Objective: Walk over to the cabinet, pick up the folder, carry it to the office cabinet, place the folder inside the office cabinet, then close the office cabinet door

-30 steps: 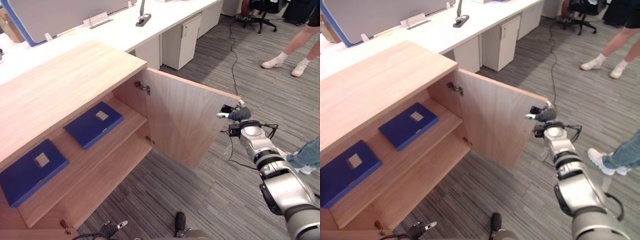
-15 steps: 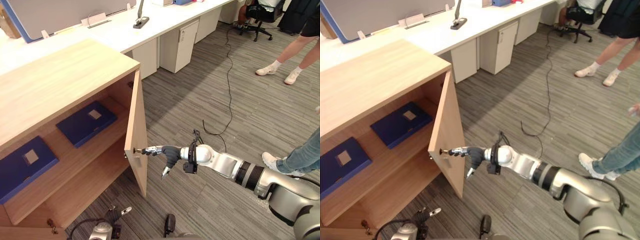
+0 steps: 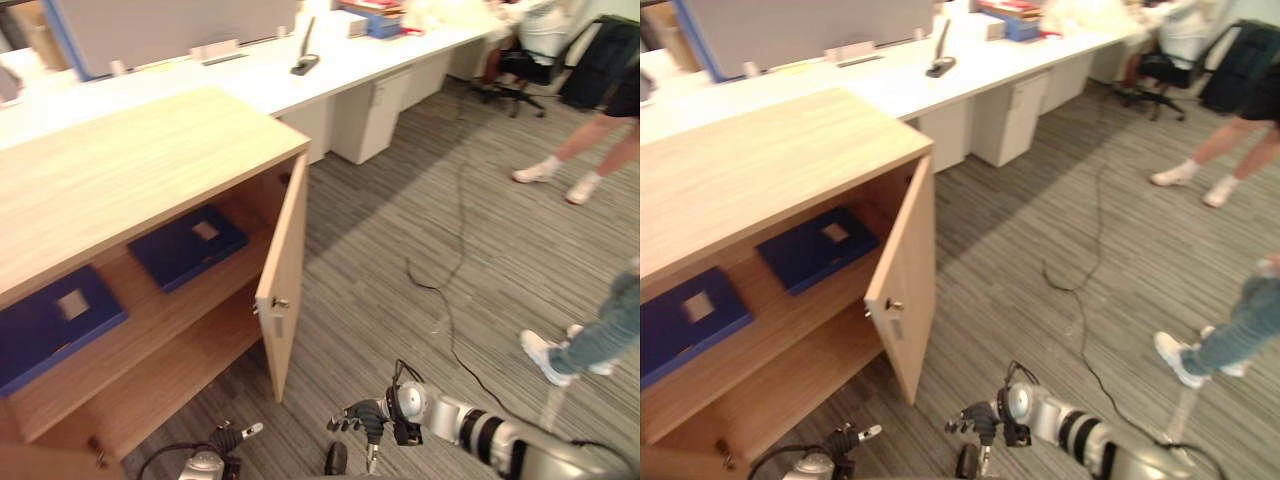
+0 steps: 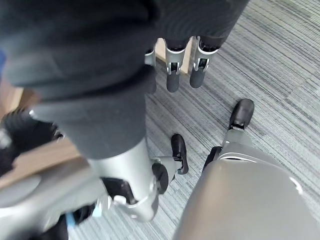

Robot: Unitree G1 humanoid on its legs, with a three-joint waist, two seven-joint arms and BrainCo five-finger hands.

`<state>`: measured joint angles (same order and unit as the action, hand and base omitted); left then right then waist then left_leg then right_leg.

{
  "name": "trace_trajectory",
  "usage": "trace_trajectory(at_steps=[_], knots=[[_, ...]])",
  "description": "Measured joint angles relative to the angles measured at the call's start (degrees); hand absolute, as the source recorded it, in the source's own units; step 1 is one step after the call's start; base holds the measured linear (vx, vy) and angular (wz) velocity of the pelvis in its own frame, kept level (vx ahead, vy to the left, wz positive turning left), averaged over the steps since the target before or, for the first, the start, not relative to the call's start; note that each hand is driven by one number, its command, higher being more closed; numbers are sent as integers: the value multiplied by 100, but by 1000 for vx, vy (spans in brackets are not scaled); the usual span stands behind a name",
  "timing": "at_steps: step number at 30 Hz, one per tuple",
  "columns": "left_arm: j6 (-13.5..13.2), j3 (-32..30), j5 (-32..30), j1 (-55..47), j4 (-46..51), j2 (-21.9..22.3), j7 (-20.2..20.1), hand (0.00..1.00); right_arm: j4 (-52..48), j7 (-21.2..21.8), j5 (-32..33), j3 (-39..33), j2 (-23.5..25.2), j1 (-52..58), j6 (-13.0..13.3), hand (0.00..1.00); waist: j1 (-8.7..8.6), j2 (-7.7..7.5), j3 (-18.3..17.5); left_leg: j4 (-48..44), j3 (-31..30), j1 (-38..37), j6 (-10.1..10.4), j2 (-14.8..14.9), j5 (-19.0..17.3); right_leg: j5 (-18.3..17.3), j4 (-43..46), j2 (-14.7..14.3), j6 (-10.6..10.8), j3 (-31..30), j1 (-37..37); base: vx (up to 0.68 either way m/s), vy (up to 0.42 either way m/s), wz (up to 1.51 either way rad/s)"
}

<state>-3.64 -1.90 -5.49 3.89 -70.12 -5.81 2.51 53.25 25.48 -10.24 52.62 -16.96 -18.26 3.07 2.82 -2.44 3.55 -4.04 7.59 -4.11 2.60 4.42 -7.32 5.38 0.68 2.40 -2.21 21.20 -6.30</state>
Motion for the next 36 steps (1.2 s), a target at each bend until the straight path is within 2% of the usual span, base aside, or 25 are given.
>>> trace_trajectory(at_steps=[1, 2, 3, 4, 5, 6, 7, 10, 11, 12, 15, 17, 20, 21, 23, 25, 26, 27, 29, 30, 31, 32, 33, 35, 36], knots=[[-7, 120, -33, 8, 25, 36, 27, 0, 786, -407, -355, -879, 424, 194, -1, 0, -9, 14, 76, -81, -396, 91, -55, -139, 27, -426, 878, 405, 115, 367, -222, -102, 138, 134], [0, 183, -87, 21, 25, 35, 27, 0, 1088, -618, -485, -1394, 597, 320, -22, 0, -43, 0, 103, -115, -634, 105, -74, -238, 39, -642, 1358, 659, 169, 513, -287, -100, 129, 204], [7, 229, -193, 20, 20, 51, 26, 0, 1401, -1101, -577, -2377, 825, 633, -103, 0, -152, -15, 128, -166, -1160, 92, -160, -446, 72, -918, 2278, 1157, 90, 648, -385, -56, 74, 218], [28, 229, -226, -21, 70, 47, 28, 0, 1539, -1400, -629, -3119, 924, 898, -147, 0, -204, 35, 125, -165, -1602, 96, -263, -515, 114, -863, 2851, 1376, 130, 365, -471, -40, 47, 216], [33, 240, -250, -52, 136, 18, 27, 0, 1553, -1524, -519, -3511, 969, 964, -163, 0, -228, 78, 136, -167, -1823, 109, -293, -520, 143, -810, 3010, 1364, 92, 74, -500, -9, 11, 203], [41, 282, -324, -78, 209, -67, 26, 0, 1581, -1870, -437, -3984, 1031, 1029, -188, 0, -286, 145, 144, -164, -2328, 186, -280, -519, 247, -956, 3060, 1216, 207, -649, -564, 34, -43, 208], [42, 300, -377, -69, 235, -129, 28, 0, 1624, -2136, -363, -4416, 1066, 1137, -216, 0, -299, 138, 137, -172, -2851, 323, -238, -524, 358, -1130, 2780, 917, 450, -1519, -511, 52, -71, 212], [75, 268, -372, 25, 231, -152, 30, 0, 1673, -2556, 215, -5218, 1130, 1271, -325, 0, -351, 50, 256, -198, -4013, 623, 46, -634, 557, -1345, 1722, 364, 754, -3359, -127, 73, -233, 208], [80, 234, -370, 34, 231, -151, 31, 0, 1674, -2618, 464, -5311, 1161, 1313, -326, 0, -360, 7, 281, -210, -4166, 634, 93, -677, 538, -1341, 1538, 364, 754, -3513, -12, 43, -361, 174], [89, -30, -376, 13, 236, -85, 41, 0, 1664, -2706, 896, -5381, 1226, 1414, -310, 0, -352, -29, 285, -276, -4412, 672, 259, -701, 454, -1431, 1516, 372, 912, -3400, 93, 60, -404, 138], [70, -532, -339, -161, 354, 229, 39, 0, 1602, -2781, 1157, -5328, 1237, 1491, -305, 0, -335, 148, 213, -435, -3917, 829, 419, -332, 404, -1566, 1597, 167, 686, -2725, 185, 65, -249, 93], [62, -931, -96, -255, 585, 270, 39, 0, 1499, -2756, 1149, -5249, 1299, 1566, -286, 0, -234, 154, 194, -418, -3974, 943, 604, -100, 447, -1632, 1597, -44, 569, -2338, 289, 82, -200, 80], [62, -1214, 298, -312, 792, 284, 46, 0, 1368, -2745, 1269, -5318, 1310, 1704, -231, 0, -235, 41, 230, -435, -3742, 1226, 646, -71, 714, -1695, 1591, -5, 469, -1704, 383, 52, -169, 121], [64, -1302, 382, -314, 879, 280, 62, 0, 1360, -2751, 1325, -5420, 1350, 1724, -217, 0, -242, -10, 268, -454, -3164, 1380, 488, -33, 863, -1698, 1565, 72, 446, -1337, 476, 38, -142, 145], [62, -1411, 407, -296, 949, 278, 97, 0, 1334, -2752, 1358, -5619, 1390, 1766, -188, 0, -251, -21, 323, -1009, -1696, 1663, 210, 262, 714, -1715, 1573, 191, 412, -858, 635, 26, -71, 127], [40, -1376, 368, -363, 1017, 286, 113, 0, 1256, -2771, 1352, -5949, 1431, 1848, -189, 0, -227, -1, 330, -2171, 267, 1831, -64, 762, 245, -1777, 1580, 408, 454, -471, 755, 20, 73, 84], [36, -1331, 342, -368, 1006, 292, 114, 0, 1219, -2773, 1359, -6059, 1449, 1879, -188, 0, -230, 27, 316, -2364, 557, 1822, -53, 803, 92, -1813, 1611, 474, 509, -402, 764, 31, 189, 72], [37, -1215, 262, -390, 996, 297, 116, 0, 1147, -2779, 1356, -6279, 1473, 1900, -178, 0, -240, 113, 340, -2456, 814, 1861, -84, 796, -93, -1910, 1759, 597, 652, -300, 743, 6, 221, 61], [-6, -1067, 267, -378, 996, 220, 119, 0, 1182, -2782, 1366, -6556, 1525, 1902, -187, 0, -206, 79, 375, -2334, 735, 1914, -214, 474, -71, -1982, 1787, 801, 713, -253, 712, 2, 216, 60], [-4, -900, 262, -372, 990, 187, 121, 0, 1207, -2786, 1374, -6716, 1569, 1916, -185, 0, -219, 36, 345, -2065, 597, 1911, -290, 182, 54, -1980, 1639, 892, 716, -248, 754, 34, 163, 95], [0, -733, 252, -361, 960, 168, 119, 0, 1238, -2798, 1375, -6805, 1575, 1925, -186, 0, -286, 9, 296, -1698, 493, 1900, -408, -98, 187, -1938, 1456, 989, 736, -167, 816, 45, 138, 109], [-1, -678, 248, -346, 923, 156, 119, 0, 1251, -2802, 1376, -6897, 1592, 1927, -185, 0, -332, -24, 271, -1553, 513, 1892, -453, -190, 184, -1854, 1332, 1043, 733, -46, 924, 116, 123, 122], [6, -624, 257, -333, 846, 119, 119, 0, 1281, -2812, 1384, -6990, 1615, 1934, -185, 0, -362, -47, 245, -1330, 796, 1835, -468, -208, 181, -1614, 1074, 1138, 856, 253, 1086, 125, 88, 110], [9, -581, 252, -307, 701, 103, 126, 0, 1309, -2811, 1384, -7158, 1619, 1957, -189, 0, -355, -19, 234, -744, 748, 1599, -519, -388, 625, -1368, 846, 1170, 774, 577, 1325, 147, 87, 91], [8, -524, 186, -317, 634, 74, 131, 0, 1358, -2811, 1383, -7169, 1626, 1968, -191, 0, -351, -56, 211, -155, 577, 1296, -492, -553, 1007, -1260, 844, 1198, 721, 722, 1414, 104, 62, 59]])
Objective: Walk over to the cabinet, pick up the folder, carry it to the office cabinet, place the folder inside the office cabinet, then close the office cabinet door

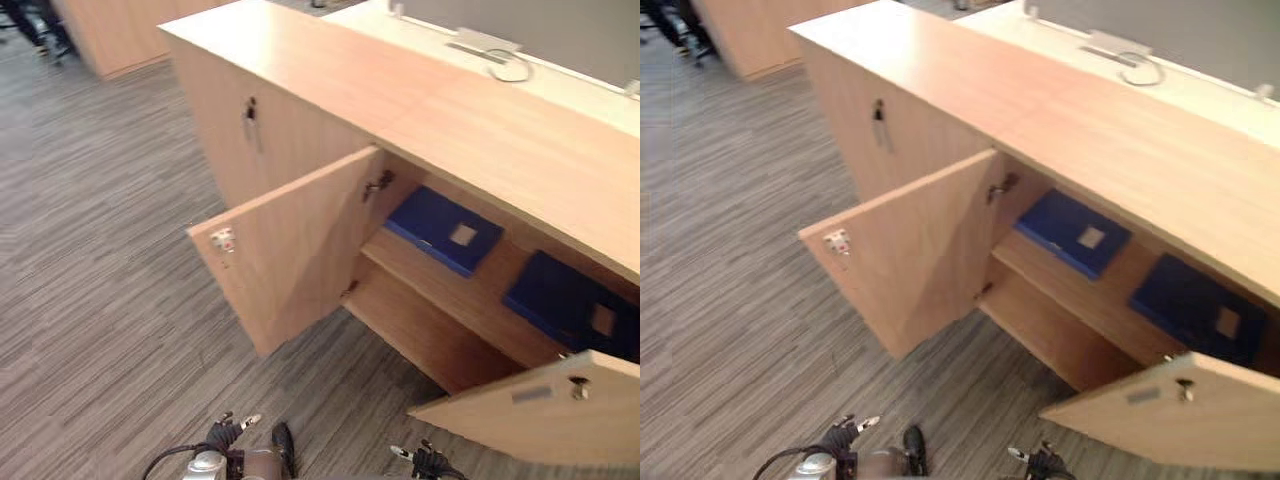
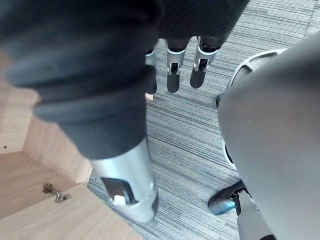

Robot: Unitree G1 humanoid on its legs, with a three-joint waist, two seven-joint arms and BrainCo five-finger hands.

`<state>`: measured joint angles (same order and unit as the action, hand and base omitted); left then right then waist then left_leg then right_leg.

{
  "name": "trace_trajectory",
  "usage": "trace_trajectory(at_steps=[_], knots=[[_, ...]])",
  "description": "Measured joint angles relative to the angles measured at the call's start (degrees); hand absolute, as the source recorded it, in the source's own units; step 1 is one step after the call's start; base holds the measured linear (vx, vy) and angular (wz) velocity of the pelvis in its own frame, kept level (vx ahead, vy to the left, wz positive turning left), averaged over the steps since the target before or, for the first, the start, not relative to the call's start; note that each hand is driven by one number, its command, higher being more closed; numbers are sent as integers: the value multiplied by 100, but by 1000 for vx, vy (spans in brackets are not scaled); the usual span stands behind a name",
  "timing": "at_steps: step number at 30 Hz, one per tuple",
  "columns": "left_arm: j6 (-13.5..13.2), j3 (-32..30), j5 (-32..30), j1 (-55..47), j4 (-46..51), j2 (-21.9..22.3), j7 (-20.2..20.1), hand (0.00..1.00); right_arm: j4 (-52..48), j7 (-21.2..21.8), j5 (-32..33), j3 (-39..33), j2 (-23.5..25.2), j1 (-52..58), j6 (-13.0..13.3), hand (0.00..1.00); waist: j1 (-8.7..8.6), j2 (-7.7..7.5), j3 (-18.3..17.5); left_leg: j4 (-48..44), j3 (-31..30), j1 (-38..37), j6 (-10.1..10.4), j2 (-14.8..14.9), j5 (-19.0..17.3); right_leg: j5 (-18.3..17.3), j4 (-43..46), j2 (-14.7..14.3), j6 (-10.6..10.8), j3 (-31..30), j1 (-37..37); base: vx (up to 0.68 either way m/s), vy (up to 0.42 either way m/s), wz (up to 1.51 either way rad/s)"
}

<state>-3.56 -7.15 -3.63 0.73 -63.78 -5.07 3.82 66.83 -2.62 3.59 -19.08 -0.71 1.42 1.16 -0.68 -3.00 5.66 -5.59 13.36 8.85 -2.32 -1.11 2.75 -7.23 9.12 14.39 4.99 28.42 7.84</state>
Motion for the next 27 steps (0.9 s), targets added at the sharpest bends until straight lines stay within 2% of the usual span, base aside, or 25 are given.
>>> trace_trajectory(at_steps=[3, 6, 8, 11, 13, 14, 16, 19, 22, 24, 25, 27], knots=[[-7, 265, -115, -19, -133, -60, 7, 0, 27, 0, 6, -223, 69, 32, 9, 0, -24, -16, -61, 1024, -461, -506, -24, -147, 583, 83, 271, -22, -82, 184, 84, 174, 62, 76], [-12, 295, 60, -23, -152, -66, 7, 0, 30, 0, 6, -212, 91, 34, 8, 0, -48, -4, -53, 1054, -731, -532, -21, -182, 628, -14, 201, -68, 8, 291, 233, 103, -29, 60], [-37, 290, 453, -51, -211, -109, 9, 0, 34, -3, 35, -206, 103, 32, 10, 0, -17, -38, -61, 1055, -798, -573, 2, -253, 651, 18, 99, -75, 43, 299, 390, 82, -121, 25], [-84, 101, 1063, -173, -210, -89, 20, 0, 59, 0, 203, -209, 83, 34, 11, 0, -12, 45, -62, 1061, -805, -635, 89, -169, 712, 27, 96, -156, 76, 303, 469, 31, -136, 3], [-59, -755, 1110, -292, 32, -143, -31, 0, 87, 50, 215, -215, 19, 45, 13, 0, -4, 67, -44, 1093, -786, -657, 143, -53, 734, 62, 57, -230, 131, 302, 494, -10, -153, -10], [-45, -949, 1113, -388, 259, -218, -48, 0, 89, 60, 217, -215, 0, 54, 15, 0, -5, 78, -24, 1094, -781, -654, 152, -35, 735, 61, 42, -246, 132, 302, 491, -23, -106, -15], [-19, -1479, 1155, -606, 1190, -685, -161, 0, 76, 132, 215, -214, -121, 190, 19, 0, 7, 116, 0, 1101, -775, -605, 205, -6, 687, 38, -44, -286, 135, 306, 479, -31, -78, -5], [44, -1534, 901, -528, 2486, -952, -32, 0, 25, 179, 192, -233, -216, 276, 6, 0, 22, 140, 28, 1102, -650, -397, 151, -84, 646, -131, -99, -242, 85, 307, 322, -65, -26, 6], [145, -1449, 489, -402, 3210, -690, 146, 0, -23, 251, 22, -426, -234, 290, -52, 0, 9, 159, 58, 1102, -509, -361, 150, -151, 647, -229, -287, -190, 25, 285, 312, -92, 15, -23], [300, -1436, 281, -252, 3341, -454, 138, 0, -87, 280, -137, -456, -228, 336, -160, 0, -51, 164, 53, 1102, -403, -369, 149, -141, 649, -310, -413, -181, -13, 264, 309, -61, -7, -29], [436, -1442, 175, -160, 3341, -435, 132, 0, -140, 321, -248, -465, -209, 426, -206, 0, -126, 148, 44, 1102, -352, -377, 144, -111, 653, -321, -431, -203, -20, 244, 310, -20, -11, -12], [595, -1550, -5, 7, 3342, -510, 131, 0, -169, 368, -265, -625, -174, 515, -245, 0, -140, 137, 43, 1101, -266, -391, 132, -52, 678, -324, -477, -227, -26, 141, 295, 9, -11, -21]])
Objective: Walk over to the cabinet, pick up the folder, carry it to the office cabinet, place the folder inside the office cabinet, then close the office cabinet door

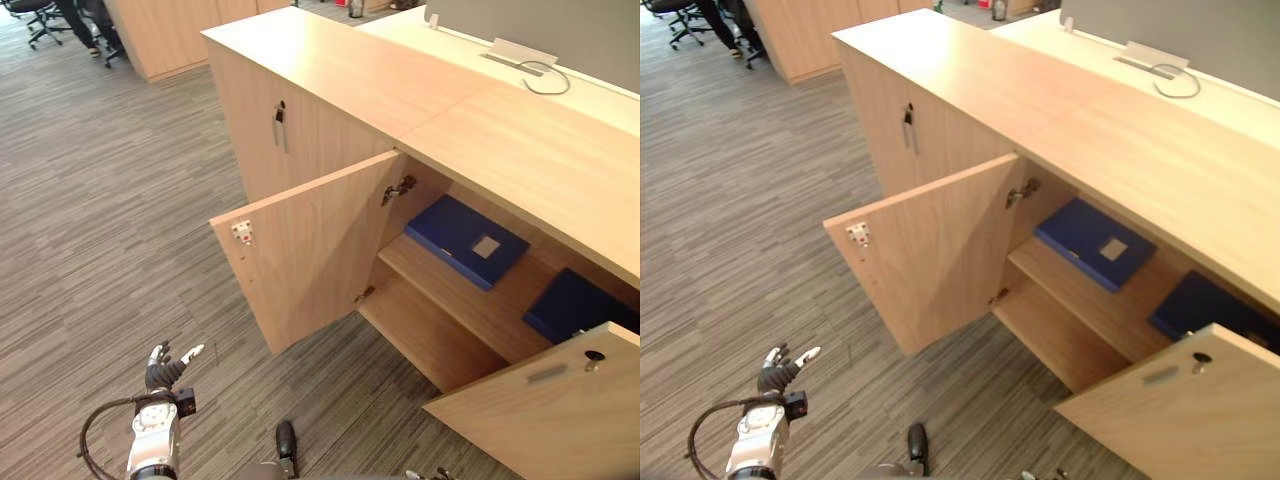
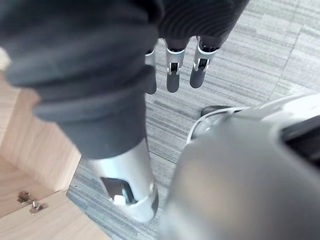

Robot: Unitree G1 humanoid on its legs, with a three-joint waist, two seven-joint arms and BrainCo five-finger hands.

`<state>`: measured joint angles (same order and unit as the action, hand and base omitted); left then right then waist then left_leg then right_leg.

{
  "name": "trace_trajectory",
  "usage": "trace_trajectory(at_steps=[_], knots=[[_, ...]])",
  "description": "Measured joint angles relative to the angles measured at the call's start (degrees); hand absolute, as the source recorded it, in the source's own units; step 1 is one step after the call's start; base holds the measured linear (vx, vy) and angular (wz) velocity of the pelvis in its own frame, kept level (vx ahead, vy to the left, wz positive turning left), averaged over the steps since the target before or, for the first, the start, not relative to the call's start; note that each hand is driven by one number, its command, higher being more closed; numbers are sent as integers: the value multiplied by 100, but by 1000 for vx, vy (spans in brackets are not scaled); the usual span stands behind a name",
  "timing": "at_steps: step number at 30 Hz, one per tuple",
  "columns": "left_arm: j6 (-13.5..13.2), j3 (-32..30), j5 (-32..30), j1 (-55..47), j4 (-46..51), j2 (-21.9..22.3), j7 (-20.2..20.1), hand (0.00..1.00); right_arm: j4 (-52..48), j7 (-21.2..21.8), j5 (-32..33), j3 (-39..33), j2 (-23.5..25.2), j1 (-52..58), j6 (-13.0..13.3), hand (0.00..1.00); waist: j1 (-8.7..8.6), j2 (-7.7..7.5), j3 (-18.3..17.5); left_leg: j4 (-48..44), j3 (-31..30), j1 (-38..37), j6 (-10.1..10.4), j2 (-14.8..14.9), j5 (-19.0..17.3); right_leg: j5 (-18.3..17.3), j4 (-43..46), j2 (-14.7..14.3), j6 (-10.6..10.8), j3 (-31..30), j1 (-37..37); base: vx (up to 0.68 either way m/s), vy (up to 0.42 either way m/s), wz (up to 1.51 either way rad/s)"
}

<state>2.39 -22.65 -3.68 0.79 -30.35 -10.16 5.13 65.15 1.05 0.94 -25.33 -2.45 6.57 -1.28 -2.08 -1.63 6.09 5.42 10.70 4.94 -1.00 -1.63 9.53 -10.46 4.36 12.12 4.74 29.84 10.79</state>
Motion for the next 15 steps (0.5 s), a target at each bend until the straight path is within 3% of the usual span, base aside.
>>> trace_trajectory(at_steps=[8, 11, 12, 13, 14, 15], knots=[[191, 74, -532, 626, -243, -1126, -65, 0, -17, 139, -11, -217, 58, 64, -92, 0, 0, -92, -81, -32, 161, -145, 92, 43, -14, 31, 176, -10, -23, -213, 0, 110, -36, -10], [188, 475, -728, 1001, -747, -1547, -174, 0, -16, 221, -11, -222, 69, 59, -89, 0, 0, -66, -134, -39, 218, -284, 139, 290, -47, 136, 729, -121, -205, -491, -188, 113, -12, -13], [189, 577, -803, 1193, -1033, -1695, -218, 0, -13, 238, -11, -257, 59, 59, -83, 0, -8, -5, -143, -41, 219, -325, 143, 503, -46, 160, 1113, -202, -280, -639, -412, 52, -59, -35], [188, 602, -803, 1453, -1417, -1846, -233, 0, -10, 265, -9, -270, 64, 60, -82, 0, -18, 8, -165, -41, 257, -346, 160, 661, -35, -123, 752, -299, -154, -644, -479, 23, -79, -39], [189, 628, -799, 1612, -1625, -1913, -235, 0, -10, 274, -8, -271, 64, 59, -83, 0, -31, -33, -169, -40, 304, -356, 179, 680, -23, -49, 386, -337, -165, -635, -482, -45, -98, -28], [185, 809, -779, 1978, -1983, -2038, -242, 0, 12, 275, 9, -302, 46, 58, -83, 0, -60, -137, -154, -39, 355, -383, 342, 628, -45, 515, 17, -266, -107, -661, -551, -89, -94, -9]])
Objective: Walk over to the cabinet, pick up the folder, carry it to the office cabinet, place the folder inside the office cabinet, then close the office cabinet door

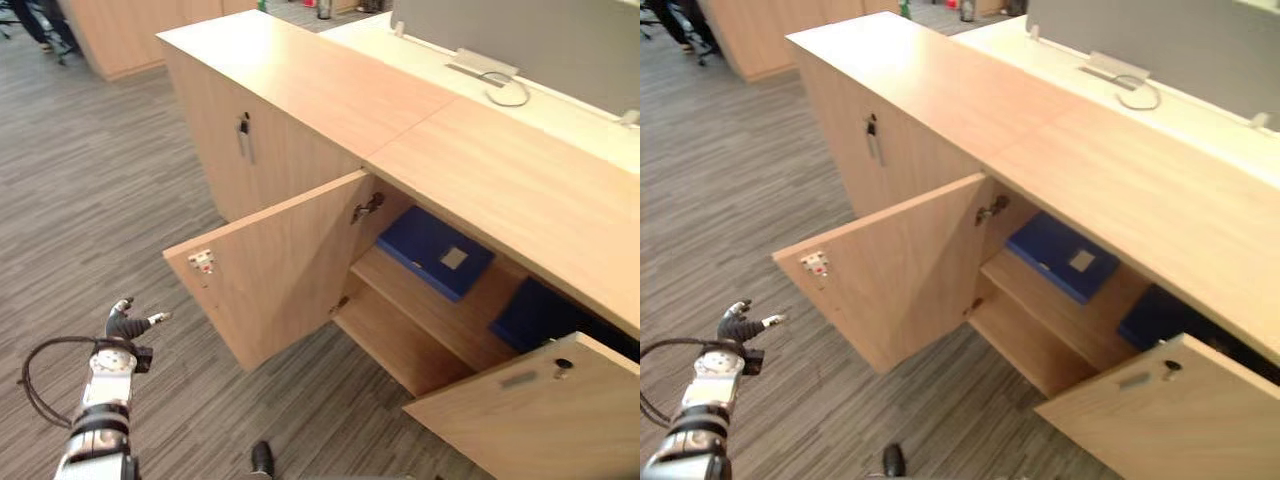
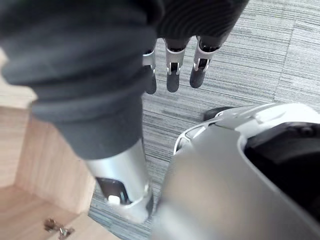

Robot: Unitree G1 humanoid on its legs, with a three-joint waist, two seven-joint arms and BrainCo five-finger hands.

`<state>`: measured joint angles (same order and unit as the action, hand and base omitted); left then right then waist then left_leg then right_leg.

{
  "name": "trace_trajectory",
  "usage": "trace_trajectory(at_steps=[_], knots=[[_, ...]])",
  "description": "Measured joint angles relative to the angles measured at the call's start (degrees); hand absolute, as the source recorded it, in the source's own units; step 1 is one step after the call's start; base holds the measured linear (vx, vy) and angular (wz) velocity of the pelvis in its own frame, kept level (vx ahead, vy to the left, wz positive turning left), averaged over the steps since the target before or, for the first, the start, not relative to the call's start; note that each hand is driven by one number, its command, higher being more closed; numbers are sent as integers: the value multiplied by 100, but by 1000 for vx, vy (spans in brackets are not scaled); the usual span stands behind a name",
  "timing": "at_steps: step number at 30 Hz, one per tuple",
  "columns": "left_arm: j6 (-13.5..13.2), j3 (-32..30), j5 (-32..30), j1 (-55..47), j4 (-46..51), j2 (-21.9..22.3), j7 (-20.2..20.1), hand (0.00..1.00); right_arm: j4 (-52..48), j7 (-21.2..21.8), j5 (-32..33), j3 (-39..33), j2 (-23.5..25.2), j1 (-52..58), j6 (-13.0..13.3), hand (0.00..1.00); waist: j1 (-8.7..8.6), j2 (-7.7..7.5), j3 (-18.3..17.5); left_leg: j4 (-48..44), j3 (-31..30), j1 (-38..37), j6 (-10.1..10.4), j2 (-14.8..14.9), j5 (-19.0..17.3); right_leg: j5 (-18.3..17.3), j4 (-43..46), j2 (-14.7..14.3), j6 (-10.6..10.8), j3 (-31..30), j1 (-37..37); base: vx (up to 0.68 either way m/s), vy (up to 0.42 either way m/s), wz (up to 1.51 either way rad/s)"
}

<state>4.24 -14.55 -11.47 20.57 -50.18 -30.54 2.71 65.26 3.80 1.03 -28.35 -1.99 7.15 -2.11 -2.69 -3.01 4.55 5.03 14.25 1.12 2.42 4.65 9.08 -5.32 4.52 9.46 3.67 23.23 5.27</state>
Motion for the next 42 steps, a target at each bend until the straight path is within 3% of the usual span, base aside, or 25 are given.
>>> trace_trajectory(at_steps=[2, 5, 7, 10, 17, 24, 26, 29, 31, 34, 35, 38, 42], knots=[[4, 179, 16, 406, -472, -101, 24, 0, 86, 5, 6, -307, -59, -1, 0, 0, -43, 122, -12, 3, 87, -39, 126, 109, 34, -51, -10, -84, 79, -91, -12, -76, -102, -25], [3, 438, 23, 732, -736, -265, 2, 0, 191, 20, 16, -435, -246, 100, -10, 0, -77, 374, 16, 29, 147, -41, 151, 226, 48, -50, -21, -193, 71, -152, -44, -73, -89, -18], [-21, 710, 27, 940, -728, -272, -41, 0, 195, 20, 39, -610, -278, 223, -12, 0, -85, 421, -12, 31, 149, -49, 154, 245, 46, -38, -20, -212, 54, -155, -42, -70, -15, -1], [-40, 1328, 211, 1096, -287, -272, -202, 0, 195, 22, 75, -742, -220, 283, -11, 0, -89, 330, 24, 33, 187, -45, 156, 212, 43, 21, -51, -177, 48, -182, -56, -64, 46, -4], [-27, 1783, 229, 998, 250, -91, -260, 0, 183, 21, 77, -834, -22, 315, -4, 0, 14, 206, 10, 33, 181, -13, 101, 35, 17, 126, -205, -38, 163, -159, -7, -20, 57, 5], [-27, 3012, 62, -151, 2462, -48, -112, 0, 173, -124, 75, -797, -2, 291, 58, 0, 199, 169, -13, 30, 25, 72, 16, -276, 47, 235, -221, 256, 338, 25, 61, 8, 75, 19], [-209, 3465, 178, -465, 2965, -16, -175, 0, 182, -210, 57, -766, 9, 241, 98, 0, 223, 164, -17, 32, -48, 76, -21, -369, 72, 271, -224, 336, 394, 101, 113, -40, 86, 24], [-602, 4406, 441, -913, 3628, 228, -457, 0, 193, -308, 39, -624, 19, 124, 112, 0, 220, 166, -28, 37, -129, 75, -118, -464, 83, 287, -227, 426, 421, 185, 162, -118, 89, 15], [-699, 4776, 686, -1041, 3720, 482, -628, 0, 188, -341, 17, -508, 15, 85, 133, 0, 205, 166, -38, 39, -129, 74, -143, -473, 94, 267, -239, 433, 436, 167, 156, -121, 43, -6], [-803, 5578, 1132, -1342, 3720, 929, -1187, 0, 188, -414, 15, -107, -6, 80, 164, 0, 63, 159, -172, 40, -112, 87, -172, -469, 76, 253, -329, 412, 418, 135, 155, -63, 8, -10], [-839, 5911, 1439, -1551, 3682, 1256, -1316, 0, 189, -430, 12, 111, -21, 29, 178, 0, -20, 159, -216, 41, -84, 85, -214, -455, 47, 251, -387, 388, 412, 83, 154, -27, -4, -18], [-982, 6229, 1599, -1515, 3663, 1627, -1661, 0, 190, -460, 19, 301, -15, -21, 223, 0, -112, 161, -225, 40, -57, 85, -215, -412, 46, 264, -471, 319, 369, -5, 144, -8, -27, -17], [-1093, 6568, 1735, -1558, 3376, 1684, -1790, 0, 193, -523, 5, 631, -82, -78, 247, 0, -140, 172, -254, 39, 8, 67, -186, -328, 65, 375, -524, 233, 205, -38, 146, 37, -58, -7]])
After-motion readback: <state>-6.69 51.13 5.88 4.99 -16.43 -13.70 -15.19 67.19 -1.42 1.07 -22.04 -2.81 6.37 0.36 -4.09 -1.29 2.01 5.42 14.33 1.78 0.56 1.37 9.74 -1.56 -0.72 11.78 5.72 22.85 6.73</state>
